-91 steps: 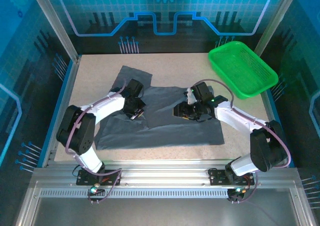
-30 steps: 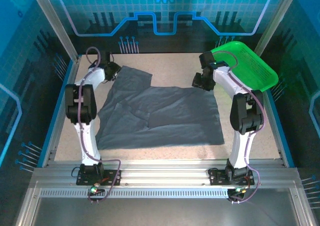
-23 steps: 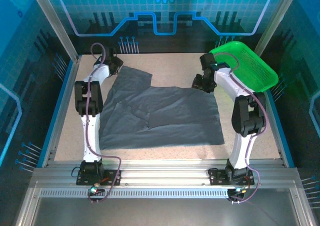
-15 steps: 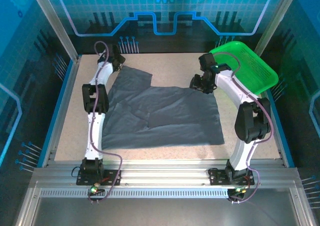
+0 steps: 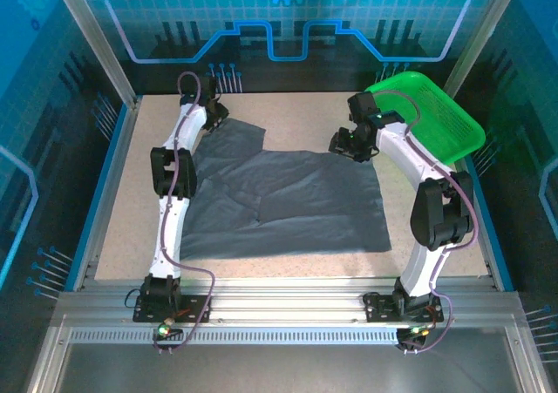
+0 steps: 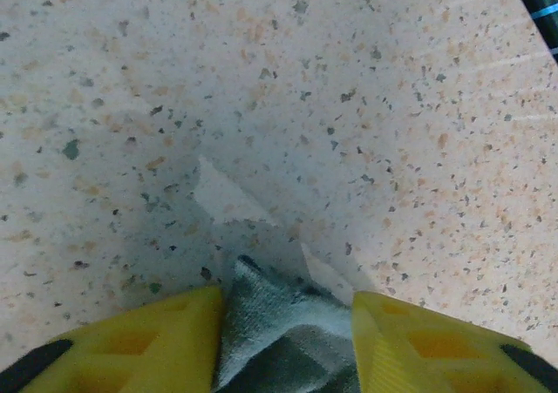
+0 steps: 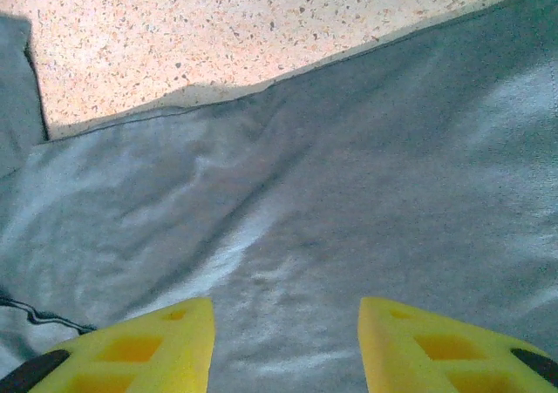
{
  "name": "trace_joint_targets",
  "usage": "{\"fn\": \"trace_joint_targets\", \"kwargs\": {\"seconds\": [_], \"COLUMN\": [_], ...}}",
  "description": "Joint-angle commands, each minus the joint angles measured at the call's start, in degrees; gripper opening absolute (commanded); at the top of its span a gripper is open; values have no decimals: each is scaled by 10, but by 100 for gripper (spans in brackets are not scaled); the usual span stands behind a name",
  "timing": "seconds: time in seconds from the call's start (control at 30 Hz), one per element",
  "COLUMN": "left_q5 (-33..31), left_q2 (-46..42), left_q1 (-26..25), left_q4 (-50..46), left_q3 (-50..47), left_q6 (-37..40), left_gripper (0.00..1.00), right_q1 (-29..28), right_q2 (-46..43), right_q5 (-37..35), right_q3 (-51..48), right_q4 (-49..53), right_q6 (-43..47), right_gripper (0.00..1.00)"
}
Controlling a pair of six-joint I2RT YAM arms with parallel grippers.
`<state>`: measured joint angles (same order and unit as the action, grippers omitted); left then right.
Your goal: Fold and stack the t-shirts
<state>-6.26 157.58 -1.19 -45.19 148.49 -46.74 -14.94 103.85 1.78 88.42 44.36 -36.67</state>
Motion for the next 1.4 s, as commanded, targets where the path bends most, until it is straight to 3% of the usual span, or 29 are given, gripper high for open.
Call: {"fn": "trace_joint_targets", "kwargs": {"seconds": [0.0, 0.1, 0.17, 0.3, 0.63, 1.1, 1.23, 1.37], "left_q5": [22, 27, 26, 1, 13, 72, 74, 80], "left_q2": [25, 22, 12, -57, -299, -460, -478, -489], "left_q1": [-6, -6, -7, -17, -31, -59, -61, -62], "left_q4": [-163, -153, -145, -110, 35, 96, 100, 100], "left_q3": [-13, -13, -13, -51, -328, -533, -553, -563], "left_q6": [10, 13, 17, 33, 33, 7, 5, 4], "left_gripper": [34, 9, 0, 0, 0, 0, 0, 0], "right_q1": [3, 9, 15, 21, 53, 79, 87, 102], "right_q2": [-18, -21, -19, 12, 148, 256, 280, 349], "right_q5": [7, -10, -34, -114, -234, -210, -205, -184], "right_q3": [-19, -30, -30, -7, 105, 151, 194, 278], "right_q4": [-5, -2, 0, 10, 42, -23, -2, 93], "right_q6": [-7, -6, -5, 1, 4, 33, 34, 19], "right_gripper": [49, 49, 49, 49, 48, 49, 50, 49]}}
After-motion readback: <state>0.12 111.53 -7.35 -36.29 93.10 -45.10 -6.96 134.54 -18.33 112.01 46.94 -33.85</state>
